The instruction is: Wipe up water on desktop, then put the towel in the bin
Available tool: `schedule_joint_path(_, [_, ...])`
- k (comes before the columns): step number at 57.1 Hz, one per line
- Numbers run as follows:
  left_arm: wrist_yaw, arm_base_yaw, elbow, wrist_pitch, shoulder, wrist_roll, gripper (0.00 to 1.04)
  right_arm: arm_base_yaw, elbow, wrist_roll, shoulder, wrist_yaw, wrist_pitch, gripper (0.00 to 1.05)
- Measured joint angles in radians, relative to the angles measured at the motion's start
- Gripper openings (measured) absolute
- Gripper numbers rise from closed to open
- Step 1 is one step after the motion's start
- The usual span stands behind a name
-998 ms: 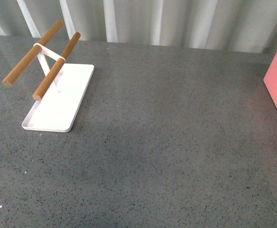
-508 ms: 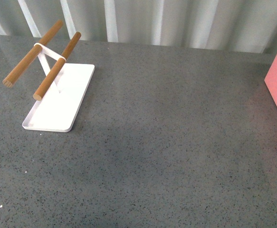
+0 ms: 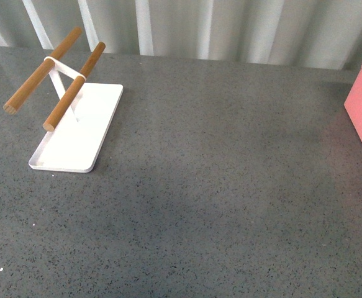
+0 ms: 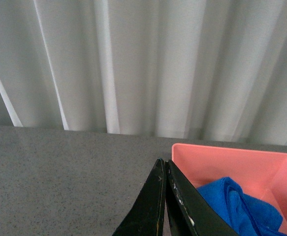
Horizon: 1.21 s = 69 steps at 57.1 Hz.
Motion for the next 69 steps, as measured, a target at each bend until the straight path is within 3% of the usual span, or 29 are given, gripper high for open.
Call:
schedule_joint_path(10, [0.0,0.0,0.0,0.0,0.0,0.0,0.98,0.035,-0.117,0.001,-0.151,0.032,-0.029,0.03])
schedule_joint_path(13, [0.0,0.0,0.0,0.0,0.0,0.0,0.98,0.08,-0.149,0.002,-0.205,0.095,-0.053,0.03])
schedule_joint_path(31, [0.0,0.0,0.0,0.0,0.0,0.0,0.98,0.103,-0.259,0.003,-0.365,0.098,-0.1,0.03])
schedule_joint_path(69, [0.0,0.0,0.0,0.0,0.0,0.0,0.98,0.104,-0.277,0.012,-0.879,0.104,-0.56,0.03])
